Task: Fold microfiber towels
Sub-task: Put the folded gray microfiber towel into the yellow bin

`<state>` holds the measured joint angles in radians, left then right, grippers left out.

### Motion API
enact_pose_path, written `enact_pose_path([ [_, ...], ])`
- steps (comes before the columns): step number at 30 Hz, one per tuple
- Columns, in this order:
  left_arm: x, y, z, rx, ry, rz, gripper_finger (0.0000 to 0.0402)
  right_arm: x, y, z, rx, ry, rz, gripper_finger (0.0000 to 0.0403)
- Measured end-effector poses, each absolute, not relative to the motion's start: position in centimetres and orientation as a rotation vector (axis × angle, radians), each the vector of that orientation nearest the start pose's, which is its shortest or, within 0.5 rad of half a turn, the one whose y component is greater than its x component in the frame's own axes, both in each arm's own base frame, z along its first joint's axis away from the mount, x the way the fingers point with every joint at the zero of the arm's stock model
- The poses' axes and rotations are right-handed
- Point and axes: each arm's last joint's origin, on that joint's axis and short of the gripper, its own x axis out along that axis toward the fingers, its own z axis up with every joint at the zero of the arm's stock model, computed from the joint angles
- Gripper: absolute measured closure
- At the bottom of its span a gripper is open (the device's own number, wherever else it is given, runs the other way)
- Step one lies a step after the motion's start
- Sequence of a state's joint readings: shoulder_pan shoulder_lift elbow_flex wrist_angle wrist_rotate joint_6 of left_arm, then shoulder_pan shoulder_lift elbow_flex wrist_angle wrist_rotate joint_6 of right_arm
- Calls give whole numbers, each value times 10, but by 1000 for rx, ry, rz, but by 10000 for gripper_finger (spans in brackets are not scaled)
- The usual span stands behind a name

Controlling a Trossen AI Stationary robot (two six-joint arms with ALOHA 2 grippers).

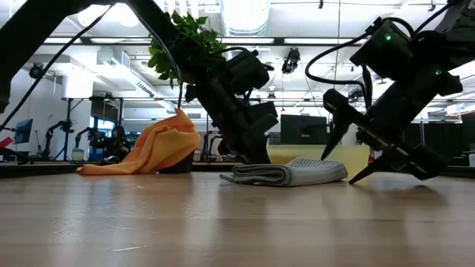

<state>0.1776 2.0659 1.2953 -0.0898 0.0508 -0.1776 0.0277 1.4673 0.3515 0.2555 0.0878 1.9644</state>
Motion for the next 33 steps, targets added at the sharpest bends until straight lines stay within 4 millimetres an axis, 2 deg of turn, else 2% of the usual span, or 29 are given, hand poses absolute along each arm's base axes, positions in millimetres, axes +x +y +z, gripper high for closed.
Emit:
enact_pose_path([
  [2, 419, 74, 136, -264, 853, 200, 396, 218, 3, 100, 1752, 511, -853, 153],
  [6, 409, 73, 158, -197, 850, 271, 400, 218, 4, 99, 1735, 506, -859, 154],
  [10, 406, 72, 194, -143, 743, 188, 401, 218, 4, 99, 1727, 497, -864, 154],
  [12, 406, 67, 197, -165, 734, 109, 401, 218, 4, 99, 1727, 491, -869, 154],
  [20, 419, 46, 148, -210, 868, 36, 401, 218, 3, 99, 1740, 461, -890, 154],
  [30, 426, 39, 106, -312, 1014, 61, 402, 222, -3, 102, 1755, 417, -925, 154],
  [33, 427, 33, 104, -310, 1023, 45, 402, 225, -7, 104, 1754, 410, -953, 155],
])
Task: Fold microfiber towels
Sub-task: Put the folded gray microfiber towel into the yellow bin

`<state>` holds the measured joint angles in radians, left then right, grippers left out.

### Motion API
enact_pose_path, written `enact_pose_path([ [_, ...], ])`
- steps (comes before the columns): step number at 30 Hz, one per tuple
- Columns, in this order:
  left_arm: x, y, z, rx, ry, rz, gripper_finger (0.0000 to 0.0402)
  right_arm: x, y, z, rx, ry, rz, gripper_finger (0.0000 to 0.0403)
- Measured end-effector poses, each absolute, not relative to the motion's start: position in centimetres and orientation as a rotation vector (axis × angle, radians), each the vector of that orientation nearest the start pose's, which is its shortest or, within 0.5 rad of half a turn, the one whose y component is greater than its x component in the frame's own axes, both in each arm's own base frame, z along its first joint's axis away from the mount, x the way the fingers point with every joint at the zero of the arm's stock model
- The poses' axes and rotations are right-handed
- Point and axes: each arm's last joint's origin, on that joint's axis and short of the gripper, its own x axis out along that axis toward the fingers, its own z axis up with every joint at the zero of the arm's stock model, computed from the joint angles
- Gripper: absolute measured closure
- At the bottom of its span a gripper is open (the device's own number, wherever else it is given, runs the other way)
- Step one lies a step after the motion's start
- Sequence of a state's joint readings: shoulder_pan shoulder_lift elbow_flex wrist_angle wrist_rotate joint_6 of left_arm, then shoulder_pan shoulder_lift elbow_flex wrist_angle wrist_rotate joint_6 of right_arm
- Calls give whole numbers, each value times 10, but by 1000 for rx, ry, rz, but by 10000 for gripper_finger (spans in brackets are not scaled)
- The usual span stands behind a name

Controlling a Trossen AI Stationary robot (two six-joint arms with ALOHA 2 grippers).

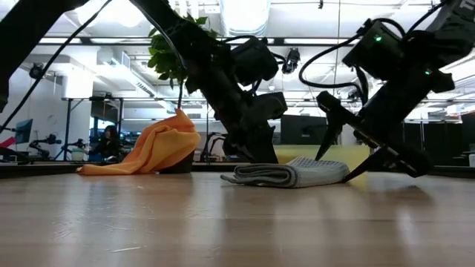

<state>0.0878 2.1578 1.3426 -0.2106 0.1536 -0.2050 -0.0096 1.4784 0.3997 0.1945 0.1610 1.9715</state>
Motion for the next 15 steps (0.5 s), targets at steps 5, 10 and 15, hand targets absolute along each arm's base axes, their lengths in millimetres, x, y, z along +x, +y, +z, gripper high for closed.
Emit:
enact_pose_path([
  [5, 427, 30, 103, -316, 1025, 29, 402, 236, -11, 104, 1746, 449, -998, 164],
  [10, 428, 31, 104, -317, 1023, 30, 402, 250, -10, 103, 1723, 490, -982, 167],
  [15, 428, 31, 104, -317, 1023, 30, 402, 260, -10, 105, 1617, 538, -927, 177],
])
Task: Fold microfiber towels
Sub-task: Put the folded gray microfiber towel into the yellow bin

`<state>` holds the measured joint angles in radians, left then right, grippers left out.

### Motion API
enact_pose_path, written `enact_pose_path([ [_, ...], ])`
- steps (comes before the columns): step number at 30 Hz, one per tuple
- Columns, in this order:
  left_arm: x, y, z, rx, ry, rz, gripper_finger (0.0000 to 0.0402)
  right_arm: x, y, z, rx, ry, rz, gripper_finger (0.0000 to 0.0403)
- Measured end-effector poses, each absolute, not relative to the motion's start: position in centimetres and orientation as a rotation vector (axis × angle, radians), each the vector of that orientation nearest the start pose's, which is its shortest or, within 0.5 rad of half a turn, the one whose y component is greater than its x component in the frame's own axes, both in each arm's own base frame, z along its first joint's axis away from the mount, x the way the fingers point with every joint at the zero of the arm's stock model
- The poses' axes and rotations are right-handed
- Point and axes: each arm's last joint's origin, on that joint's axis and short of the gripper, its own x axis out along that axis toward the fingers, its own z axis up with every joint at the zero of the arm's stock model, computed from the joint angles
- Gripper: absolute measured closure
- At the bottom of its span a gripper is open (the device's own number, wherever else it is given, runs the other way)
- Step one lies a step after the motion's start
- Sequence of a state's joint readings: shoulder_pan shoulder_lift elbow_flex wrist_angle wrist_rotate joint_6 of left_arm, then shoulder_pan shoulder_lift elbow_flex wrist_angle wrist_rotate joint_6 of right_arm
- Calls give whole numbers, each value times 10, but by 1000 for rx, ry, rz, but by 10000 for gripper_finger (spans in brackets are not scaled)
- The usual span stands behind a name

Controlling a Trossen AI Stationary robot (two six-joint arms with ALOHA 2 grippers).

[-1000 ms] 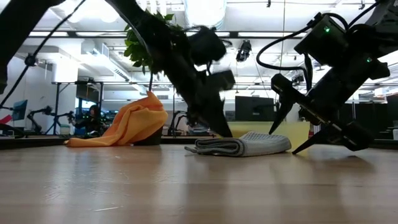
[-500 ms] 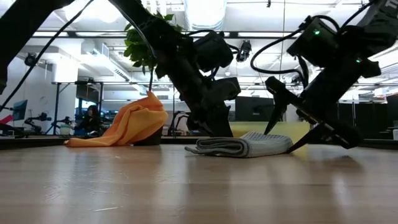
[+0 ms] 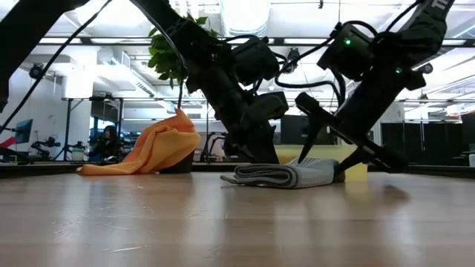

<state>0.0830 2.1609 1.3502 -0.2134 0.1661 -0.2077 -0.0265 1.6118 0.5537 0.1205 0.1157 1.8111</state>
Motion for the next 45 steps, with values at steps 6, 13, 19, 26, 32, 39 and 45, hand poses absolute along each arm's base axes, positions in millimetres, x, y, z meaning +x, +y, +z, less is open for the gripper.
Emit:
enact_pose_path([
  [6, 428, 31, 104, -337, 1022, 43, 401, 258, -9, 107, 1508, 592, -878, 230],
  [13, 431, 35, 112, -340, 972, 40, 401, 256, -3, 105, 1354, 629, -844, 373],
  [19, 427, 45, 141, -324, 897, 44, 394, 257, -3, 106, 1174, 663, -779, 384],
  [26, 407, 67, 197, -282, 786, 125, 296, 257, -1, 108, 928, 711, -692, 387],
  [32, 387, 78, 214, -300, 811, 159, 199, 261, 10, 123, 613, 708, -598, 388],
  [39, 381, 78, 224, -301, 808, 156, 160, 271, 25, 160, 205, 711, -567, 388],
  [45, 374, 84, 228, -291, 826, 164, 159, 278, 28, 180, 27, 785, -503, 388],
])
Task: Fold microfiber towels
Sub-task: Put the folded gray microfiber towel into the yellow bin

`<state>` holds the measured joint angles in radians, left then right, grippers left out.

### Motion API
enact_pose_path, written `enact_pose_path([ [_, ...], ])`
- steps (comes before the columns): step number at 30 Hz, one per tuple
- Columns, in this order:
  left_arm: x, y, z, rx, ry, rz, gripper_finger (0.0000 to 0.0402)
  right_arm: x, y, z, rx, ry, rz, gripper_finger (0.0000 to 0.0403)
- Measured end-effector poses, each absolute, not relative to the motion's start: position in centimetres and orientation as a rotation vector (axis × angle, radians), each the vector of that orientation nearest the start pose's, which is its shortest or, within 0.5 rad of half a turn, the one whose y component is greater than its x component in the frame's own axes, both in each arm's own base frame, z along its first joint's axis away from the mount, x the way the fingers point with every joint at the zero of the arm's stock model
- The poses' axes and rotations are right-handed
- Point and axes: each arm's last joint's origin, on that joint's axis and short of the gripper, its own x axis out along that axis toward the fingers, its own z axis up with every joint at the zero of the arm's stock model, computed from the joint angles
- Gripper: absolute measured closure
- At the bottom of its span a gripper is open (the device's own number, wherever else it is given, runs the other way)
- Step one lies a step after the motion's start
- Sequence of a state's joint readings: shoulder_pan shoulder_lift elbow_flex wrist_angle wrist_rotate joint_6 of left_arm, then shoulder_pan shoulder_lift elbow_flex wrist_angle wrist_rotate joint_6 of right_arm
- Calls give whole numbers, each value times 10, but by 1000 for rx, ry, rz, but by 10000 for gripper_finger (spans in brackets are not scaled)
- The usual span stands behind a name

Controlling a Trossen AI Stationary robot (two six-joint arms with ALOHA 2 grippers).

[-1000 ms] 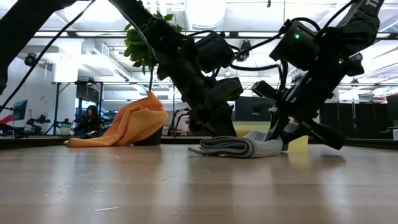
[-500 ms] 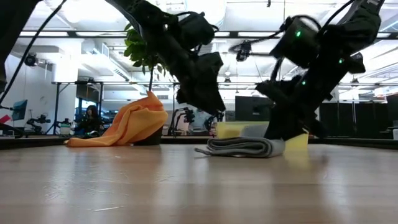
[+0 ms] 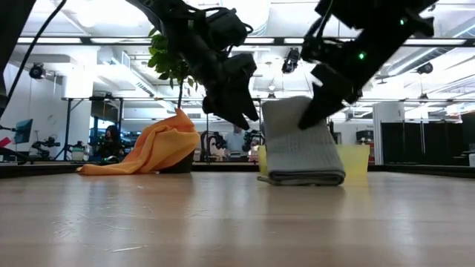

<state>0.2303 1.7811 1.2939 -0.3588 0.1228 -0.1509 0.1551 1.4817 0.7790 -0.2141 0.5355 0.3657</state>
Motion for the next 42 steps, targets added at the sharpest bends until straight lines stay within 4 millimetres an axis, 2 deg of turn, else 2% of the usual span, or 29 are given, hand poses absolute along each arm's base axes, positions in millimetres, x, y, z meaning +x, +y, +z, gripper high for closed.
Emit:
enact_pose_path([
  [4, 364, 85, 236, -241, 833, 146, 159, 280, 28, 200, -32, 749, -481, 388],
  [7, 348, 86, 241, -192, 848, 131, 159, 277, 28, 215, -81, 713, -455, 388],
  [13, 313, 89, 260, -148, 768, 149, 159, 261, 23, 243, -126, 644, -438, 388],
  [16, 300, 88, 265, -151, 733, 160, 159, 250, 13, 257, -67, 609, -442, 389],
  [21, 289, 86, 273, -194, 674, 186, 159, 235, -22, 276, 97, 555, -371, 389],
  [28, 291, 87, 269, -278, 638, 219, 159, 226, -78, 291, 145, 528, -304, 389],
  [34, 292, 87, 270, -306, 619, 229, 159, 246, -128, 290, 204, 553, -201, 389],
  [42, 292, 87, 270, -300, 616, 228, 159, 286, -199, 272, 354, 578, -111, 389],
])
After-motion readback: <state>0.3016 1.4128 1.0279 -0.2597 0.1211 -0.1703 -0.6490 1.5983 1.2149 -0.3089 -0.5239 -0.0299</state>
